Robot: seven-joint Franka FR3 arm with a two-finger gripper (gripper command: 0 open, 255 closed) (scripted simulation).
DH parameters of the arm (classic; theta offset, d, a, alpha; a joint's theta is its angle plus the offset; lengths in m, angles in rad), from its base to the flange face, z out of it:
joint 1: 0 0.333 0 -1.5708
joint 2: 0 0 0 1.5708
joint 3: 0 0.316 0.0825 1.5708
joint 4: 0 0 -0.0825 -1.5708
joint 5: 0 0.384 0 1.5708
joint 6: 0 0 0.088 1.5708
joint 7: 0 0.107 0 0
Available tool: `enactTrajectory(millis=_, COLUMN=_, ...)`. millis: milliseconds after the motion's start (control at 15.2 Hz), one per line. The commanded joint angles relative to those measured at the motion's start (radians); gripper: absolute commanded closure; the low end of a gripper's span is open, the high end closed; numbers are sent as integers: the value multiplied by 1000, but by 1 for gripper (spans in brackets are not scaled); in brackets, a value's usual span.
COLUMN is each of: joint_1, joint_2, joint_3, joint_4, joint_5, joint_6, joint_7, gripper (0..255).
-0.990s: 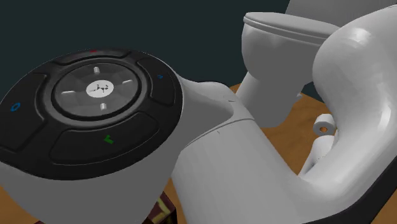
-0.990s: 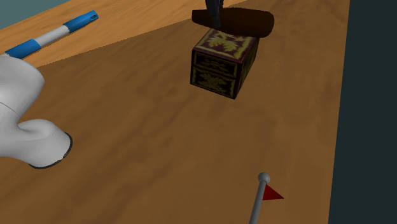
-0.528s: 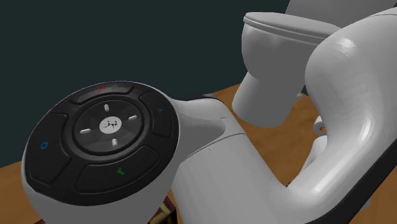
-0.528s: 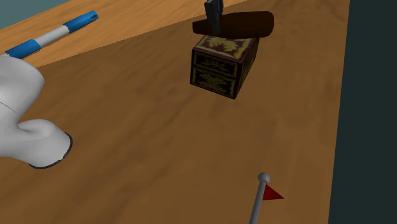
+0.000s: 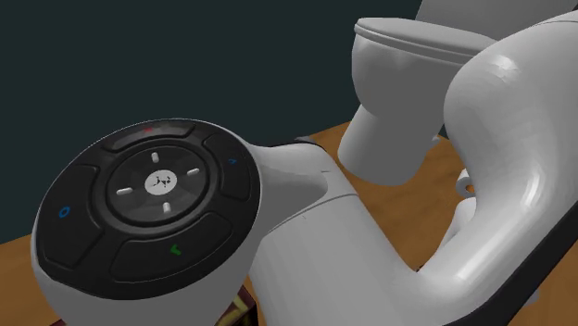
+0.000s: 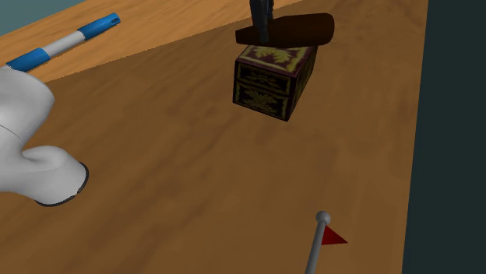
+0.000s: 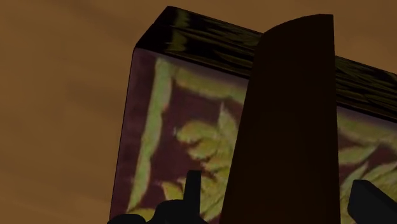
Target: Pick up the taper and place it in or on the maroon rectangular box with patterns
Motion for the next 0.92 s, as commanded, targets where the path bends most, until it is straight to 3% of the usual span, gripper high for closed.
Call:
enactTrajectory(millis=0, joint_1=0, joint_2=0, joint_3=0, joint_4=0, joint_5=0, joint_6=0, joint_7=0, gripper=0)
enactTrajectory(millis=330, joint_1=1, joint_2=-50, joint_3=15, joint_4=76, joint_5=54, joint_6=-105, joint_7=-35, gripper=0)
enactTrajectory(millis=858, joint_1=1, joint_2=-51, joint_3=15, joint_4=76, joint_5=54, joint_6=-105, joint_7=-35, gripper=0)
